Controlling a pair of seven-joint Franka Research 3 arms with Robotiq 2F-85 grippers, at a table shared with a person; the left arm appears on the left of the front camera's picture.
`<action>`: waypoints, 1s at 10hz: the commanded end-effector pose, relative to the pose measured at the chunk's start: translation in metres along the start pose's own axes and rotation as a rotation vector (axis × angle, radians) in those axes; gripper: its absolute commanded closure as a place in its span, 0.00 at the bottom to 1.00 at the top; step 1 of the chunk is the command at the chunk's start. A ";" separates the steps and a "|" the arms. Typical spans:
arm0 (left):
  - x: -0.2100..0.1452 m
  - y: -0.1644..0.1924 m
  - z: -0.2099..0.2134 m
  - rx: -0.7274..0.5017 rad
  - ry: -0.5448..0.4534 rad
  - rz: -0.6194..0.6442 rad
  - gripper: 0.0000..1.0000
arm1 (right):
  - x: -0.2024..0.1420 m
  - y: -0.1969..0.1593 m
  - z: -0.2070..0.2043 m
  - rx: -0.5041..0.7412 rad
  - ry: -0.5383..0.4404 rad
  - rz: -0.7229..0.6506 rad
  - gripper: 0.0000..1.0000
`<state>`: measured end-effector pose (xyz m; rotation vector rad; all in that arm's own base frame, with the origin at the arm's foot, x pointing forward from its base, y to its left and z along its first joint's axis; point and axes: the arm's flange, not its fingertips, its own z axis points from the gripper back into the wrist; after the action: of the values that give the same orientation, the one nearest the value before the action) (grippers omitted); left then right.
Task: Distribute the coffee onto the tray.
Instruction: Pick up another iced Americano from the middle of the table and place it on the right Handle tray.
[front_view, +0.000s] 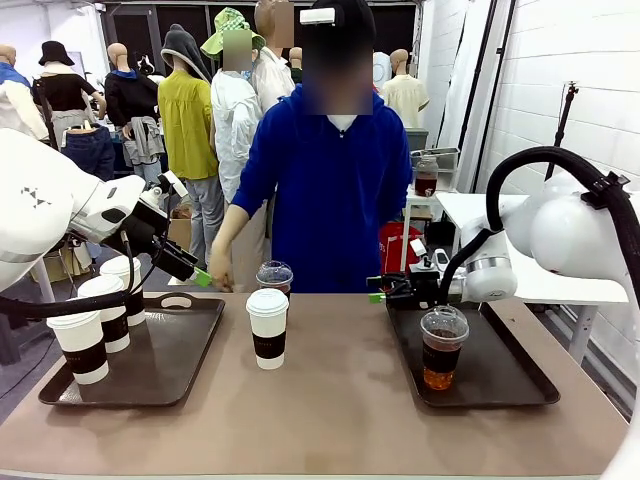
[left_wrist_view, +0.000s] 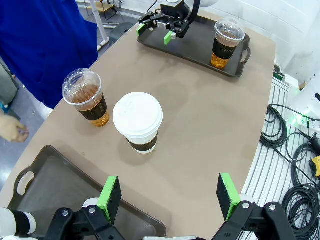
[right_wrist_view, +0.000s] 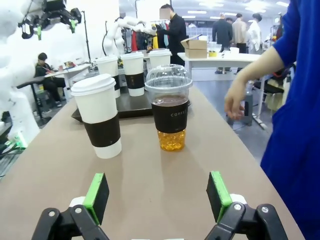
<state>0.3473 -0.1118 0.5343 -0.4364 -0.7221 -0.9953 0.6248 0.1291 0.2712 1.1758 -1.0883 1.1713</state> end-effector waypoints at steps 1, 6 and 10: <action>-0.002 0.003 -0.001 -0.018 -0.014 -0.003 0.00 | 0.003 -0.010 -0.019 0.006 0.021 -0.024 0.00; -0.002 0.003 -0.001 -0.018 -0.014 -0.003 0.00 | 0.004 -0.019 -0.067 0.060 0.034 -0.036 0.00; -0.002 0.003 -0.001 -0.018 -0.014 -0.003 0.00 | 0.005 -0.023 -0.106 0.116 0.041 -0.023 0.00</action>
<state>0.3474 -0.1118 0.5344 -0.4364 -0.7221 -0.9953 0.6383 0.2256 0.2650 1.2473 -1.0205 1.2446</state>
